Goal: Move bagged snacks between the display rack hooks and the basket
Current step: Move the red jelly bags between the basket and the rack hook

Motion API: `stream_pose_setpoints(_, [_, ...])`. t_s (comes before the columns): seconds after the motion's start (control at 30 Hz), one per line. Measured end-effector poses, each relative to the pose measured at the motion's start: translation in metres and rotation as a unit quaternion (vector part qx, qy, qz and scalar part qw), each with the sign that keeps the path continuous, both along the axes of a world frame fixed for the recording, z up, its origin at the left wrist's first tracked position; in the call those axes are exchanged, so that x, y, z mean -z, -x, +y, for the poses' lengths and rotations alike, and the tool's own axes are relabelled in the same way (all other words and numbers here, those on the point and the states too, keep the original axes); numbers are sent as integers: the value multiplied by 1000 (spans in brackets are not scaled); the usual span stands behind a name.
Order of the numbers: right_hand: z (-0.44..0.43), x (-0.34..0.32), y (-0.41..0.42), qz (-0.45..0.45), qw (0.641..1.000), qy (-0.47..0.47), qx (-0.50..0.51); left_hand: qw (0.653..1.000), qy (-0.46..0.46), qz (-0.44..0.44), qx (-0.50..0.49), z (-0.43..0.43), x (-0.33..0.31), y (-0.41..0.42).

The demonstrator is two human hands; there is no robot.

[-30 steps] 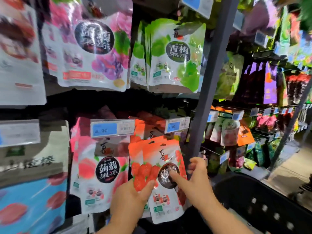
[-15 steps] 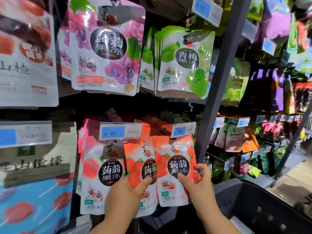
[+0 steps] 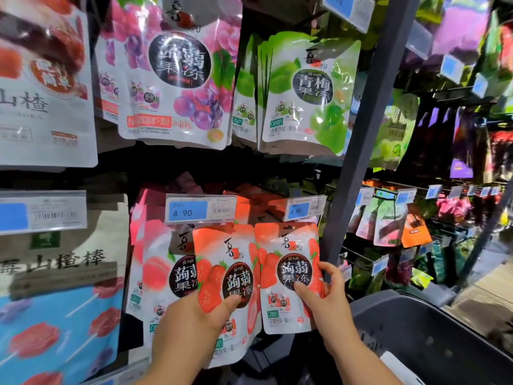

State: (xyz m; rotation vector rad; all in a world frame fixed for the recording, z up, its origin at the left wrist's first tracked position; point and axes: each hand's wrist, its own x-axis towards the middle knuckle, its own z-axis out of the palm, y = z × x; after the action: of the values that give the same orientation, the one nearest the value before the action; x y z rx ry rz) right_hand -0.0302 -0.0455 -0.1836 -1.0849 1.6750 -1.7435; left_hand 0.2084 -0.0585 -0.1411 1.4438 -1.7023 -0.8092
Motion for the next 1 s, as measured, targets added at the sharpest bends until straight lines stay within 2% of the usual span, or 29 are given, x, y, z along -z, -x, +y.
stream_pose_setpoints(0.33, [-12,-6,2,15,1000,12,-8,1000,2,2,-20,-4,-1,1])
stream_pose_setpoints(0.57, [-39,-7,-5,97,993,-61,6,1000,-1,23,-19,-5,3,2])
stream_pose_setpoints(0.77, [-38,-7,-10,190,974,-121,29,1000,-5,29,5,-10,6,9])
stream_pose_setpoints(0.9, [-19,-9,-16,285,953,-94,45,998,-6,44,39,-16,13,18])
stream_pose_setpoints(0.93, [-13,-11,-18,267,960,-78,31,997,-6,52,49,-17,14,21])
stream_pose_setpoints(1.0, [-4,-13,-20,163,985,-54,-29,995,-4,76,70,-20,18,30])
